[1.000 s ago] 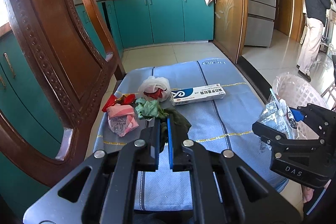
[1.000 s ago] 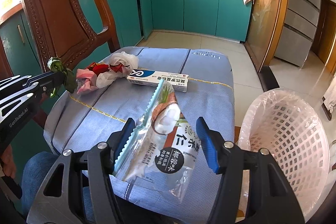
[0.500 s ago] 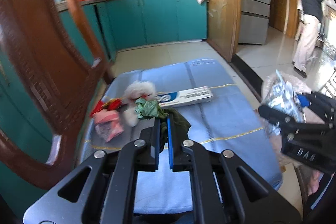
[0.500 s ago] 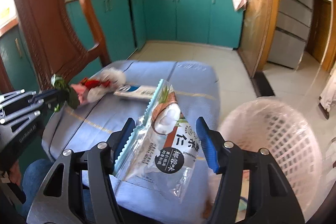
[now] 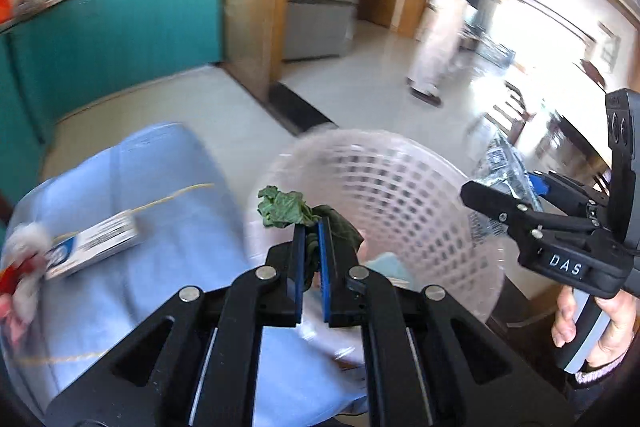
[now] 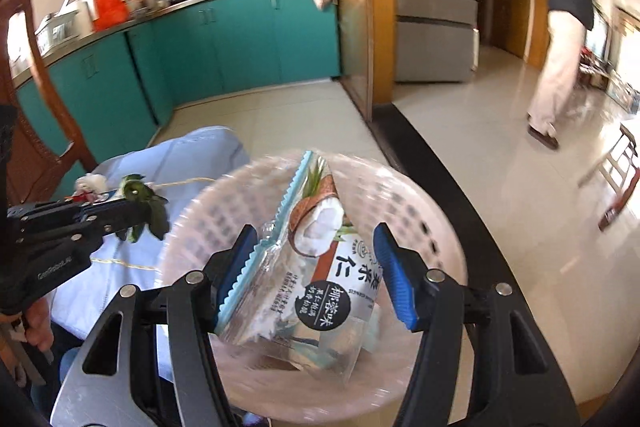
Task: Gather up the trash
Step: 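Carry the snack bag and leaves over the basket and open both tools, then grasp the pink plastic bag with the right tool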
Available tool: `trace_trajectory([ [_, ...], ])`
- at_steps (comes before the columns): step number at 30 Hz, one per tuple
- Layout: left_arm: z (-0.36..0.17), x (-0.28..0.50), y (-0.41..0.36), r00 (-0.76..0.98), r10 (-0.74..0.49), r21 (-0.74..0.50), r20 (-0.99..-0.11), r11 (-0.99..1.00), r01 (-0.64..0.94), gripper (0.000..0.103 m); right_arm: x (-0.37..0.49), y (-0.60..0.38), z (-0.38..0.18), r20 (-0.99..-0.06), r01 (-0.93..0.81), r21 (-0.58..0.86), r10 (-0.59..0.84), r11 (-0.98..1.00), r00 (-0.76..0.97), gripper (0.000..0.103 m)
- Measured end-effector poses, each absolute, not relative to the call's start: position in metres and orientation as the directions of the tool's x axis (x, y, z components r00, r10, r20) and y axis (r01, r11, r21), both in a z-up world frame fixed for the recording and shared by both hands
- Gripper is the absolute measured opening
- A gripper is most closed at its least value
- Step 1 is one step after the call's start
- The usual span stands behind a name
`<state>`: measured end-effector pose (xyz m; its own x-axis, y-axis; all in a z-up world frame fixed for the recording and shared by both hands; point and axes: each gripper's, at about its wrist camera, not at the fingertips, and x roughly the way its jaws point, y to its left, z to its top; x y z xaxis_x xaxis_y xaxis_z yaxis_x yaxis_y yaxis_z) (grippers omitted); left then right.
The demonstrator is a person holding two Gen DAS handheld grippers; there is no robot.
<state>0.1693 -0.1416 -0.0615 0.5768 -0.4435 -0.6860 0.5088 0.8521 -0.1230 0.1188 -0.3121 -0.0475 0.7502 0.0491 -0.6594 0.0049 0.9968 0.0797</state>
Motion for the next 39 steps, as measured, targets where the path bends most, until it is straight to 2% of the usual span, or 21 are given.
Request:
trace_trajectory([
  [1,-0.063,0.171,-0.151,0.557,-0.455,-0.121,-0.694,0.837,0.533,0.010,0.118,-0.316,-0.049,-0.662,0.016,0.081,0.042,0.997,0.749,0.060],
  [3,-0.068,0.175,-0.166,0.536,-0.457,-0.110,-0.710,0.824,0.556,0.037,0.119,-0.323,-0.052,-0.666,0.033,0.088,0.034,0.996,0.745,0.060],
  [4,-0.070,0.175,-0.167,0.543,-0.447,-0.104,-0.711,0.830,0.548,0.055,0.119,-0.325,-0.053,-0.668,0.037,0.090,0.033,0.995,0.744,0.061],
  [8,-0.077,0.175,-0.153,0.572,-0.385,-0.096,-0.724,0.878,0.469,0.066,0.125,-0.325,-0.057,-0.680,0.031,0.083,0.034,0.996,0.733,0.062],
  [10,-0.080,0.176,-0.140,0.590,-0.346,-0.078,-0.729,0.899,0.431,0.067,0.128,-0.323,-0.061,-0.687,0.021,0.081,0.041,0.996,0.725,0.063],
  [12,-0.081,0.175,-0.126,0.611,-0.301,-0.060,-0.732,0.922,0.383,0.069,0.132,-0.317,-0.064,-0.696,0.022,0.076,0.038,0.997,0.717,0.070],
  [14,-0.083,0.171,-0.106,0.637,-0.240,-0.038,-0.732,0.949,0.314,0.071,0.136,-0.313,-0.068,-0.701,0.024,0.071,0.032,0.997,0.713,0.082],
  [16,-0.083,0.166,-0.088,0.651,-0.204,-0.028,-0.731,0.962,0.270,0.072,0.139,-0.306,-0.070,-0.704,0.023,0.064,0.029,0.998,0.710,0.085],
  [20,-0.083,0.142,-0.048,0.692,-0.116,0.014,-0.713,0.984,0.179,0.074,0.145,-0.288,-0.068,-0.700,-0.014,0.082,0.068,0.997,0.711,0.085],
  [26,-0.085,0.085,0.022,0.709,0.010,0.071,-0.705,0.996,0.056,0.074,0.166,-0.198,-0.062,-0.680,-0.238,0.118,0.253,0.964,0.688,0.085],
  [30,-0.086,0.055,0.058,0.700,0.065,0.083,-0.712,0.997,-0.008,0.074,0.186,-0.087,-0.062,-0.664,-0.459,0.137,0.425,0.878,0.615,0.083],
  [34,-0.083,0.033,0.086,0.692,0.101,0.093,-0.714,0.994,-0.049,0.074,0.197,0.028,-0.069,-0.673,-0.642,0.151,0.553,0.752,0.490,0.072],
  [36,-0.082,0.026,0.097,0.689,0.107,0.088,-0.717,0.994,-0.063,0.074,0.202,0.075,-0.073,-0.685,-0.706,0.149,0.587,0.692,0.431,0.071],
  [39,-0.084,0.018,0.109,0.683,0.100,0.072,-0.723,0.995,-0.070,0.074,0.211,0.130,-0.090,-0.726,-0.752,0.096,0.563,0.652,0.396,0.071],
])
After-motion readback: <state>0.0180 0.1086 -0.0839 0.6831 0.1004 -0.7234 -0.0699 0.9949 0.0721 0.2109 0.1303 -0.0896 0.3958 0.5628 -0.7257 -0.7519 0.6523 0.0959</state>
